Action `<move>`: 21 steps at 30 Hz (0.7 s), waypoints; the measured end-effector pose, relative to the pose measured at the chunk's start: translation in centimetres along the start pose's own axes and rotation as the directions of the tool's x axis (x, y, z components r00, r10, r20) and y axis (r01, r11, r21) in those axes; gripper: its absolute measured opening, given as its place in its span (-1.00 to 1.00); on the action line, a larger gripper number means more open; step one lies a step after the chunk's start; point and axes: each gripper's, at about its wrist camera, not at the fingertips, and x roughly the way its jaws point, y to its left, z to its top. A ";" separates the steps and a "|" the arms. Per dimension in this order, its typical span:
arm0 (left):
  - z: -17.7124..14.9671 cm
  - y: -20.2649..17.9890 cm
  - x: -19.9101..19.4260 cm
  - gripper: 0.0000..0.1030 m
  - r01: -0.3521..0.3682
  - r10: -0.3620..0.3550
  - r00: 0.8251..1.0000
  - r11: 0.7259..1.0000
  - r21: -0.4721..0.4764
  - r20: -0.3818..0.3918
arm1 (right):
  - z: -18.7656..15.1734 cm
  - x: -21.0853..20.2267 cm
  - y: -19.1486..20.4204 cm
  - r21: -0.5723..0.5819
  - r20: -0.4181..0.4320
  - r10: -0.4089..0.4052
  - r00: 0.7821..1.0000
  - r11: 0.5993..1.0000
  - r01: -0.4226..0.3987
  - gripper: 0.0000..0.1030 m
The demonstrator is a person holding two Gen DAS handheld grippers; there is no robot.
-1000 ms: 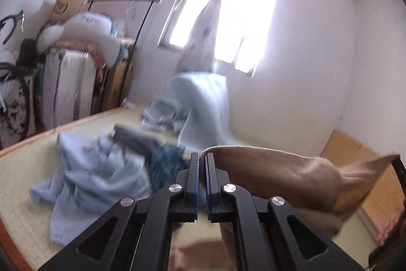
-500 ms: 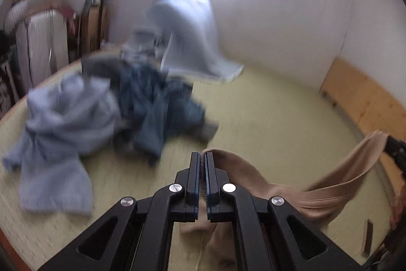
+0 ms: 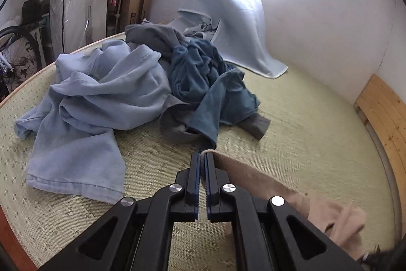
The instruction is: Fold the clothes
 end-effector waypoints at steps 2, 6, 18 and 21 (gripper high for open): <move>0.0 -0.1 0.5 -0.95 0.004 -0.004 1.000 1.000 0.011 -0.006 | -1.1 0.8 2.4 -0.083 -0.039 0.055 0.998 0.995 -0.058 -0.38; 0.1 -0.4 0.9 -0.95 0.012 -0.011 1.000 1.000 0.029 -0.009 | -2.5 0.6 3.6 -0.154 -0.071 0.144 0.987 0.976 -0.154 -0.13; 0.0 -0.5 1.4 -0.95 0.010 -0.009 1.000 0.999 0.049 -0.017 | -6.8 -5.0 -12.4 0.250 0.119 0.046 0.992 0.965 -0.075 0.37; -0.1 -0.6 1.4 -0.95 0.014 -0.013 1.000 0.998 0.055 -0.016 | -7.8 -3.8 -14.3 0.320 0.122 0.049 0.991 0.943 -0.086 0.37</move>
